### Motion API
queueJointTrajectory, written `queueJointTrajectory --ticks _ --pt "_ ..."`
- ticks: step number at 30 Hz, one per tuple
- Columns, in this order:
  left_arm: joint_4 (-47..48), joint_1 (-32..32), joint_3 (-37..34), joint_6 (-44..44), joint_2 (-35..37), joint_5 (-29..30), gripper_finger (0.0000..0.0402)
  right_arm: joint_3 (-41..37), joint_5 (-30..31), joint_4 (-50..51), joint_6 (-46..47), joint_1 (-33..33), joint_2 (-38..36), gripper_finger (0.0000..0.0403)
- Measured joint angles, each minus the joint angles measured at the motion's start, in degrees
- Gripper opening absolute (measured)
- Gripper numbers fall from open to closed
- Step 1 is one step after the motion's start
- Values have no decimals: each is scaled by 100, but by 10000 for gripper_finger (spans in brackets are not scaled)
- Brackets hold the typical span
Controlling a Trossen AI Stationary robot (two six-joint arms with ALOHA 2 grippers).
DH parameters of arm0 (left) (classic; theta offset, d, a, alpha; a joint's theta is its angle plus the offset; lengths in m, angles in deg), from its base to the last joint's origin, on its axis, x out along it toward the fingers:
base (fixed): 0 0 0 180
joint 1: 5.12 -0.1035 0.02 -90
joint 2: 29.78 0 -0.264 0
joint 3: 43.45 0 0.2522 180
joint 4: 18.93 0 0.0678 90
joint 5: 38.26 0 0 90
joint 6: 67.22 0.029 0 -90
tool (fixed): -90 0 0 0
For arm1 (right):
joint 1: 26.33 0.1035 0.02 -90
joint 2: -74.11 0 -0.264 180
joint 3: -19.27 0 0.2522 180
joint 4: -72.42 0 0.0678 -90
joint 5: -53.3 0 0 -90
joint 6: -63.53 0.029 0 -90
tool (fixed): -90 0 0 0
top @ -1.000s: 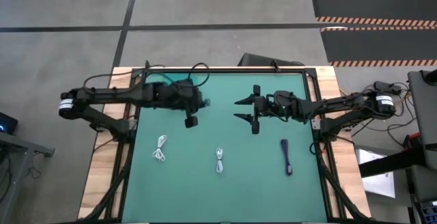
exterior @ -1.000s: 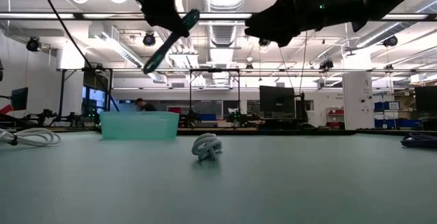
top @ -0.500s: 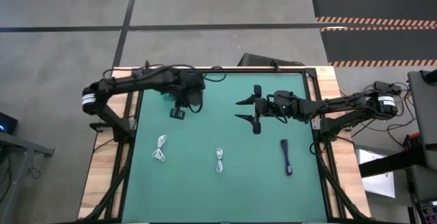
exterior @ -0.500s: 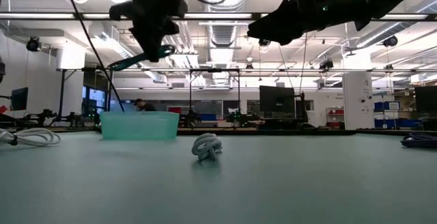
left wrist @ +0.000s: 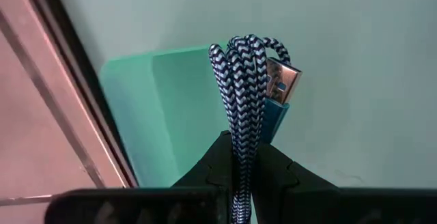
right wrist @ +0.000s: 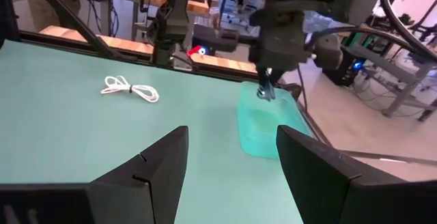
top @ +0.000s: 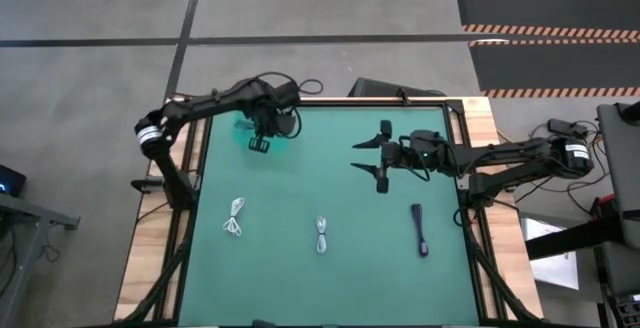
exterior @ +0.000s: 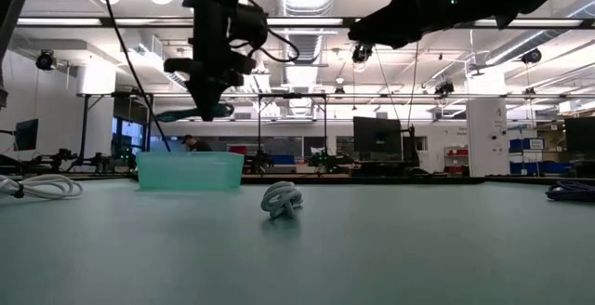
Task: Pick and place USB-C Cables
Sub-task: Put the blue USB cable into the blue bin
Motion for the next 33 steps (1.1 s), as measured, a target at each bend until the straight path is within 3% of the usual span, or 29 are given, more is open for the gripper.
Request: queueJointTrajectory --ticks 12,33 --pt "-595 -817 -156 274 -26 -121 10 -35 6 175 -34 0 -55 215" --pt "-1005 -908 -226 477 -596 -192 8 -37 6 243 -28 0 -53 215"
